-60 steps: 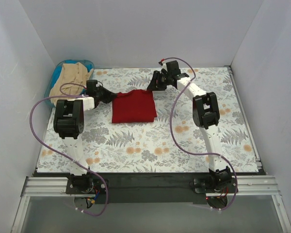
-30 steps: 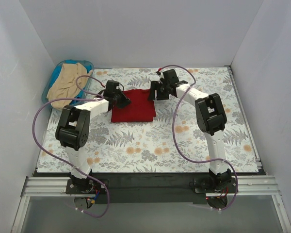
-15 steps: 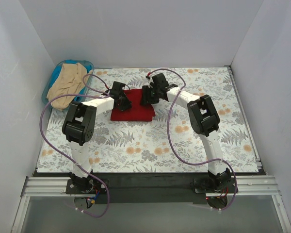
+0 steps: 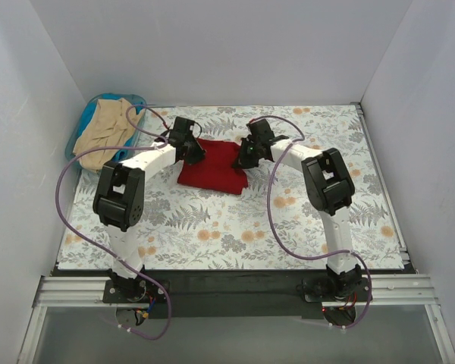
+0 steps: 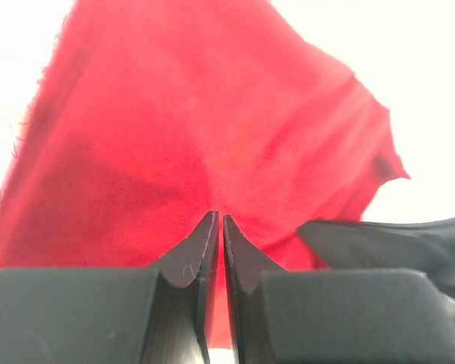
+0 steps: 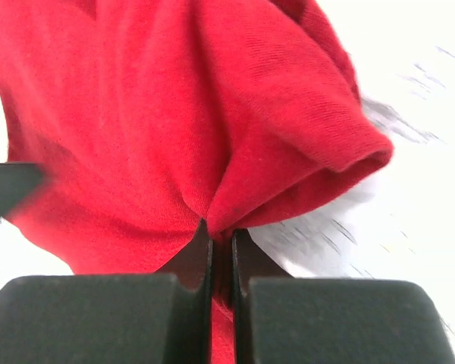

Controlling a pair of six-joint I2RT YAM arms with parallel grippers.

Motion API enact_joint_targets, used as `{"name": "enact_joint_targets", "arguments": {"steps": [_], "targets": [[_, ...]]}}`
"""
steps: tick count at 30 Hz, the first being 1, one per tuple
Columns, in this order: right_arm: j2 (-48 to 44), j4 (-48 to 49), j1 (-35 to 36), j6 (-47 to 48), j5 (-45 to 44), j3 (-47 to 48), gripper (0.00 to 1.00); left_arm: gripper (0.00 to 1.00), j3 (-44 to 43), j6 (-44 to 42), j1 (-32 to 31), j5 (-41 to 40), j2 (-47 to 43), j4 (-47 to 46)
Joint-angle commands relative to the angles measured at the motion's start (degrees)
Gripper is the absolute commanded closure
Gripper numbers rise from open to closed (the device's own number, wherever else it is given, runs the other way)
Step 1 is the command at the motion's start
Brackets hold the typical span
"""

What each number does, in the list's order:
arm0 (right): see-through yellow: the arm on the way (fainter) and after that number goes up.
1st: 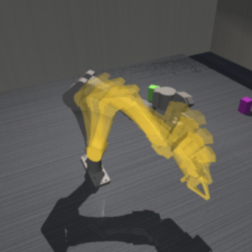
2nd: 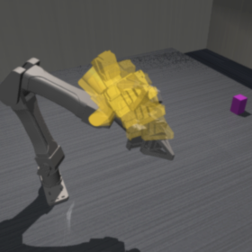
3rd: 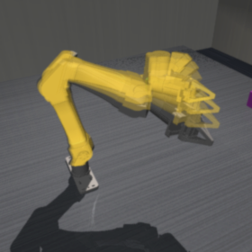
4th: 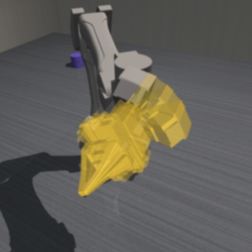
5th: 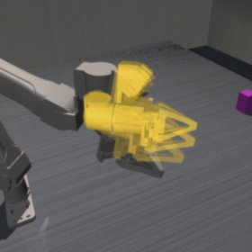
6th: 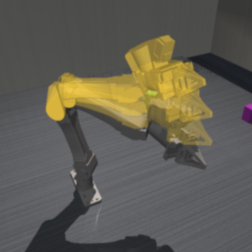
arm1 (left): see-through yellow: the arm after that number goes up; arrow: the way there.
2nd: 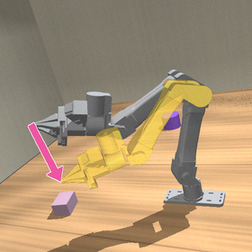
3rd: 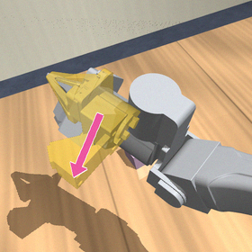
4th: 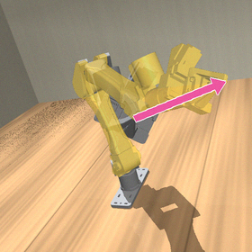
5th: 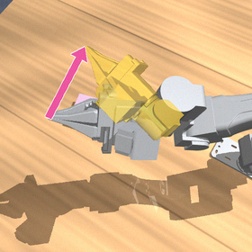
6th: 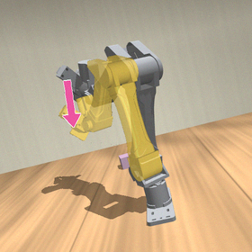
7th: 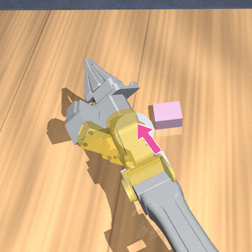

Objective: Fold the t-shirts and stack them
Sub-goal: Neatly place the folded tshirt to the corner

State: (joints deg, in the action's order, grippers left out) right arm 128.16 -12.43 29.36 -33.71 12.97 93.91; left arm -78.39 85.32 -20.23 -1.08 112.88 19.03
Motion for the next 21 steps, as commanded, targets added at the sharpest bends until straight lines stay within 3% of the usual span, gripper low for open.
{"name": "enact_joint_targets", "arguments": {"steps": [1, 5, 13, 21], "targets": [[-2.7, -5.8, -4.4, -6.3, -2.2, -5.7, 0.99, 0.94, -4.8, -1.6, -0.1, 0.4, -7.3, 2.4], [-6.9, -5.6, -7.1, -10.3, -5.4, -11.7, 0.99, 0.94, -3.9, -0.8, -0.2, 0.9, -11.1, 2.8], [-27.2, -6.9, -17.4, -17.9, -17.0, -34.5, 0.99, 0.94, 1.3, 0.8, -0.2, 6.3, -21.4, 4.2], [-51.2, -22.1, -31.1, -22.0, -30.0, -50.1, 0.99, 0.94, 8.3, 0.6, -0.3, 10.6, -31.5, 4.6]]}}
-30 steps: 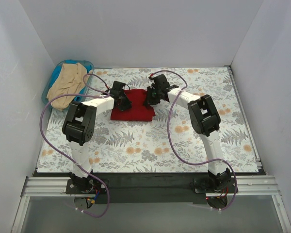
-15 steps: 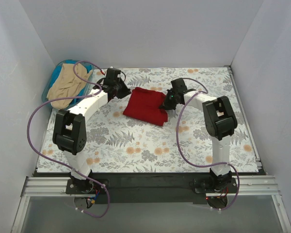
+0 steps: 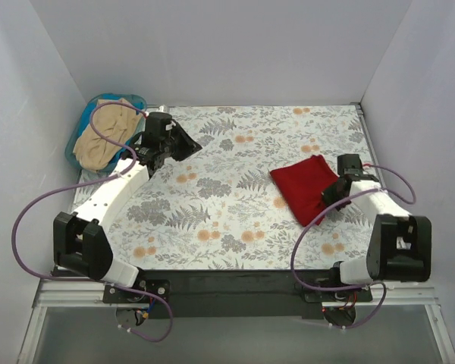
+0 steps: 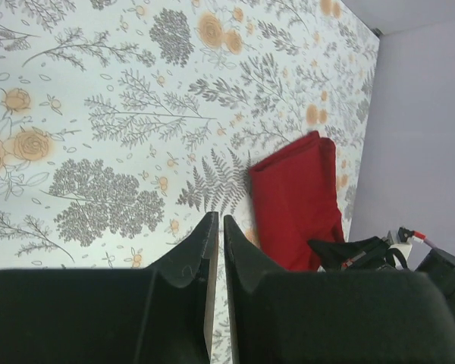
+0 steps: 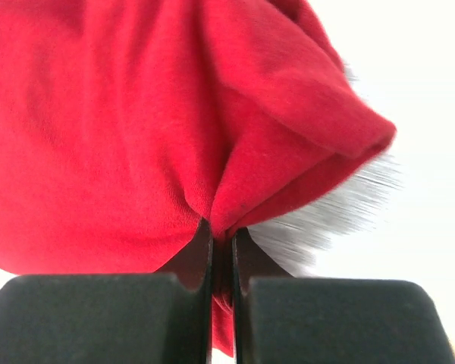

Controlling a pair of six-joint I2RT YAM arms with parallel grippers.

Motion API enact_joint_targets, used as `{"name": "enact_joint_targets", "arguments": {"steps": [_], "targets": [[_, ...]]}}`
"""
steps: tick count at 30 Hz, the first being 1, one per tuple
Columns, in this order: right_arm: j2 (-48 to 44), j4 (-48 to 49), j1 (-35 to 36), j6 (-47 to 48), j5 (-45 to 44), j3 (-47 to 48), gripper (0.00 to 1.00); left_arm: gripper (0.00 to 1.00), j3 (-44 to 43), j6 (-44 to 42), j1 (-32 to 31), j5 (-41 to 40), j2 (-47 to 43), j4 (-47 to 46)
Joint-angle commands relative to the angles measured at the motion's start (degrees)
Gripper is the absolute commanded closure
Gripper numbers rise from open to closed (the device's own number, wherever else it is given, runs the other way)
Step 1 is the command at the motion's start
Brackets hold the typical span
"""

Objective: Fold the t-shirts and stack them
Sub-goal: Neatly place the folded tshirt to the corner

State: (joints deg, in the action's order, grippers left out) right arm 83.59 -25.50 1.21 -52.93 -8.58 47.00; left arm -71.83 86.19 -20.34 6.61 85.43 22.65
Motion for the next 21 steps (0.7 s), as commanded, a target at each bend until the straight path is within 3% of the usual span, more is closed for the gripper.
{"name": "enact_joint_targets", "arguments": {"steps": [1, 10, 19, 20, 21], "targets": [[-8.7, -9.7, -4.4, -2.6, -8.6, -4.6, 0.99, 0.94, 2.8, -0.2, -0.2, 3.3, -4.7, 0.8], [-26.1, -15.6, -17.8, -2.0, -14.8, -13.6, 0.99, 0.93, 5.7, -1.3, -0.2, 7.5, -7.3, -0.3], [-22.1, -16.3, -25.9, 3.3, -11.4, -12.9, 0.99, 0.93, 5.7, -1.9, -0.2, 8.2, -6.9, -0.9], [-21.7, -16.4, -25.8, 3.7, -11.0, -12.8, 0.95, 0.93, 5.8, -1.9, -0.2, 8.2, -7.0, -0.9], [-21.3, -16.6, -25.9, 4.2, -10.8, -12.5, 0.83, 0.93, 6.1, -1.9, -0.2, 8.3, -7.0, -1.0]]}}
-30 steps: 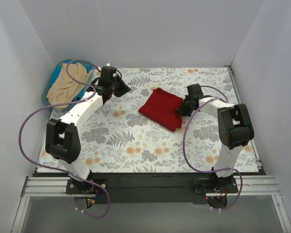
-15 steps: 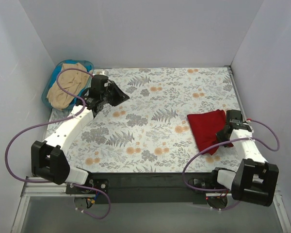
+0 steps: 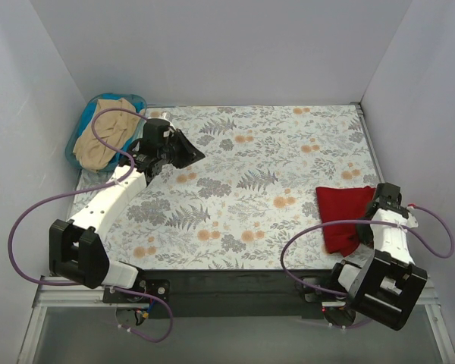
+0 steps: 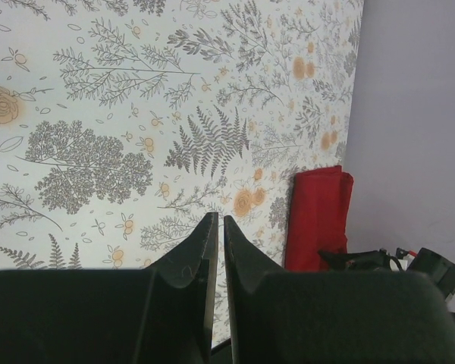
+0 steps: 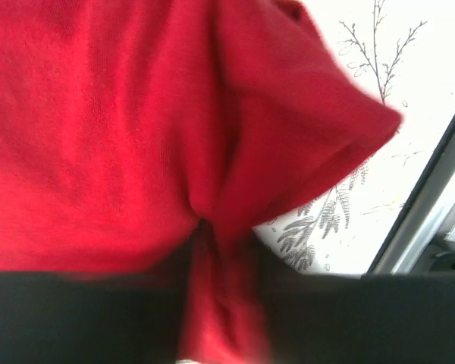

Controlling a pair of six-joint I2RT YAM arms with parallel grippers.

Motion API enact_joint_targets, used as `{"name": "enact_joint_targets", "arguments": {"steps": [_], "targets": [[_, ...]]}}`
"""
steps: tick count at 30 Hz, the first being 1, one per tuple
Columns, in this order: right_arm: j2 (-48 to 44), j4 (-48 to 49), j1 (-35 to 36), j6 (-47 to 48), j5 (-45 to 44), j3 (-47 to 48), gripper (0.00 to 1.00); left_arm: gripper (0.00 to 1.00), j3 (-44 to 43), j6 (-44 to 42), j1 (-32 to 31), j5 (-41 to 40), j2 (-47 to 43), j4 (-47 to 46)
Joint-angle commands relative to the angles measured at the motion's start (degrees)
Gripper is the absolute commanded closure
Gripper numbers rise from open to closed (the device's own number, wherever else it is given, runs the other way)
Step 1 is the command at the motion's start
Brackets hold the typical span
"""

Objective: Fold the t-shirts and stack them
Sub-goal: Neatly place the folded tshirt to the corner

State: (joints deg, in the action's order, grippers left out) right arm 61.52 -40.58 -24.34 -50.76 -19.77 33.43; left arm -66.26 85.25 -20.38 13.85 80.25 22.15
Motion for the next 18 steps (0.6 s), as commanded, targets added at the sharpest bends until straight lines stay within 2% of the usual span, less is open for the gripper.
{"name": "enact_joint_targets", "arguments": {"steps": [1, 2, 3, 8, 14, 18], "targets": [[0.7, -2.2, -0.4, 3.2, 0.6, 2.0, 0.39, 0.93, 0.5, -1.0, -0.2, 1.0, -1.9, -0.5], [0.5, -2.6, -0.4, 4.1, 0.4, 2.8, 0.09, 0.93, 0.9, -1.0, -0.2, 1.0, -2.0, -0.6], [0.2, -4.0, -0.4, 4.8, -0.2, 3.7, 0.02, 0.93, 1.0, -1.0, -0.2, 1.0, -2.0, -0.8], [-0.8, -9.9, -0.4, 8.3, -1.1, 13.5, 0.02, 0.93, 0.9, -0.5, -0.2, 1.4, -1.7, -1.1], [-3.2, -10.0, -0.2, 10.4, 1.2, 17.7, 0.02, 0.93, 0.3, -0.4, -0.2, 1.4, -1.1, -1.1], [1.0, -7.9, -0.2, 11.0, 0.6, 16.9, 0.02, 0.93, 0.2, -0.4, -0.1, 1.4, -0.4, -1.1]]}}
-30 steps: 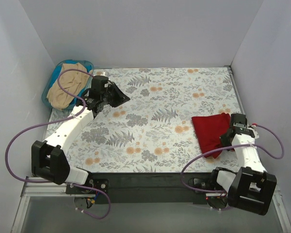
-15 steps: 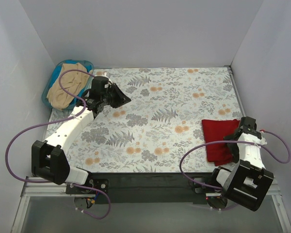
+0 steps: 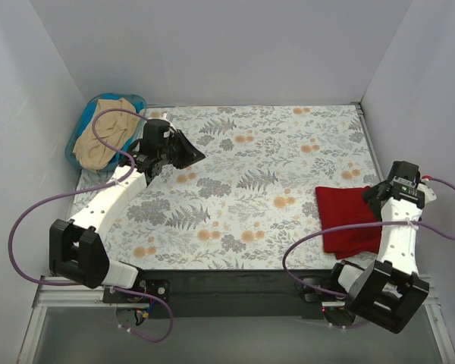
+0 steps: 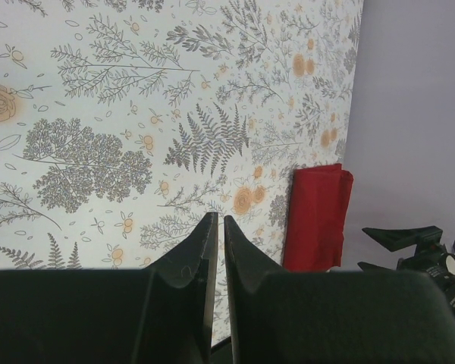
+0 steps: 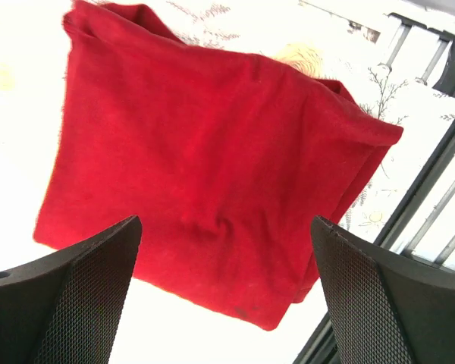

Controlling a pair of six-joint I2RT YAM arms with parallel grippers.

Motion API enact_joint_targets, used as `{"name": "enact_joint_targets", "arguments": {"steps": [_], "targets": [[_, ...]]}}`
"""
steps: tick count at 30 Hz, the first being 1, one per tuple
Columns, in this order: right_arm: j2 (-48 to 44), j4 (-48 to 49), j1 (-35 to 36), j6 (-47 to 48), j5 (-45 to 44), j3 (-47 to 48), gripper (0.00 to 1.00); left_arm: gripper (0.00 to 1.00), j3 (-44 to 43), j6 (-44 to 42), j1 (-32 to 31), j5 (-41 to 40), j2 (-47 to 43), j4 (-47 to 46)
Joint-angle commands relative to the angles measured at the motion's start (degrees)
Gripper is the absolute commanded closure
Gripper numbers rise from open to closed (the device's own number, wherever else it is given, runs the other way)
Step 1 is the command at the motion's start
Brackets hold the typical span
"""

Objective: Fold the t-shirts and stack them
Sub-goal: Neatly place the folded tshirt to the corner, then reset both grippers

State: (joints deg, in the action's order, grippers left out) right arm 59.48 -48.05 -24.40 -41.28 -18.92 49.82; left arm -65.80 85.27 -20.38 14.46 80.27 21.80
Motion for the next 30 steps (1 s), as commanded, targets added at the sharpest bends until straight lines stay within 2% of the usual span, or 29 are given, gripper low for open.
{"name": "enact_joint_targets", "arguments": {"steps": [1, 10, 15, 21, 24, 25, 28, 29, 30], "targets": [[4.0, 0.9, -0.1, 1.5, -1.3, -0.7, 0.02, 0.93, -0.2, -0.5, -0.2, 0.7, -0.5, -0.8], [10.4, 12.9, -0.3, 0.8, -8.9, -12.5, 0.02, 0.92, 0.1, -1.7, -0.2, 1.6, 0.4, -0.6], [11.5, 14.4, -0.3, 0.6, -9.2, -15.5, 0.02, 0.93, 0.1, -2.1, -0.2, 1.8, 1.1, -0.8], [7.8, 9.3, -0.3, 2.0, -9.7, -7.7, 0.02, 0.91, -0.5, -2.1, -0.2, 2.5, 0.9, -0.8], [6.8, 5.4, 0.8, 2.9, -6.8, -1.6, 0.01, 0.89, -0.3, -2.0, -0.2, 2.6, 0.2, -0.7], [6.5, 5.2, 2.2, 3.0, -5.4, 0.7, 0.02, 0.89, -0.2, -1.9, -0.2, 2.6, -0.2, -0.6], [6.8, 3.6, 14.3, 0.6, -8.4, 4.7, 0.02, 0.87, 0.3, -2.0, -0.2, 2.2, -0.8, 0.0], [8.5, 3.5, 22.4, -0.7, -9.1, 7.7, 0.02, 0.87, 0.4, -2.0, -0.2, 2.1, -1.3, 0.4], [9.8, 3.1, 26.6, -1.3, -9.2, 9.8, 0.02, 0.87, 0.5, -2.2, -0.2, 2.0, -1.7, 0.7]]}}
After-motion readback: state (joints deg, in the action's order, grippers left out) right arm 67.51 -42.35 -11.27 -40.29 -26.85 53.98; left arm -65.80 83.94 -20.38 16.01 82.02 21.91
